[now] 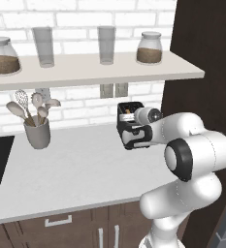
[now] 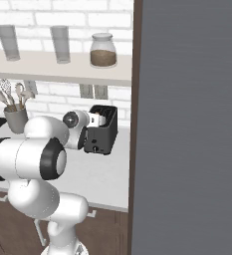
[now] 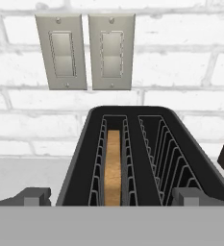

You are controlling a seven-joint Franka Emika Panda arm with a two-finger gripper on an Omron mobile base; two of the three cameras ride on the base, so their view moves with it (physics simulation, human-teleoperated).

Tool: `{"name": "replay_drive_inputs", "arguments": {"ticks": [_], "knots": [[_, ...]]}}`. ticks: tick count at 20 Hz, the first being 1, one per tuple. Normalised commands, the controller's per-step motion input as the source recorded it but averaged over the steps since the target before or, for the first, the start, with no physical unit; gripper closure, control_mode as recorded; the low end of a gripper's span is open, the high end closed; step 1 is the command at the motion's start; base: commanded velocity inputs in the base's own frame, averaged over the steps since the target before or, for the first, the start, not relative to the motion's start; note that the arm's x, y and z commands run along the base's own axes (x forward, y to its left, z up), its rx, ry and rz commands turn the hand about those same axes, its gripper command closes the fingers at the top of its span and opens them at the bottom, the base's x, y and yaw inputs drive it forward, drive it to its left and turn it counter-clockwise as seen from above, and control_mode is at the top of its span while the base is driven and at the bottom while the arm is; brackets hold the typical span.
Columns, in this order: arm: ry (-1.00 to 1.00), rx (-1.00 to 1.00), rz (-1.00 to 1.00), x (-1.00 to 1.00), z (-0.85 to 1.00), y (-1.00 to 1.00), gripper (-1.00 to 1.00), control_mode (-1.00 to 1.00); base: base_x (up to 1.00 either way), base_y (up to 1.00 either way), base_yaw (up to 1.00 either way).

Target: Start the toaster. Once the lever pops up, take the bread to the plate on the dining counter.

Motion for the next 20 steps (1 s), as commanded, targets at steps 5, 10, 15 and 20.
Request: {"name": "replay_drive_inputs", "arguments": {"ticks": [5,10,15,20], "knots": [[0.00,0.00,0.00,0.00,0.00,0.00,-1.00,-1.00,0.00,0.00,0.00],[0.00,0.00,0.00,0.00,0.00,0.00,-1.00,-1.00,0.00,0.00,0.00],[0.00,0.00,0.00,0.00,0.00,0.00,-1.00,-1.00,0.00,0.00,0.00],[0.00,0.00,0.00,0.00,0.00,0.00,-1.00,-1.00,0.00,0.00,0.00]]}}
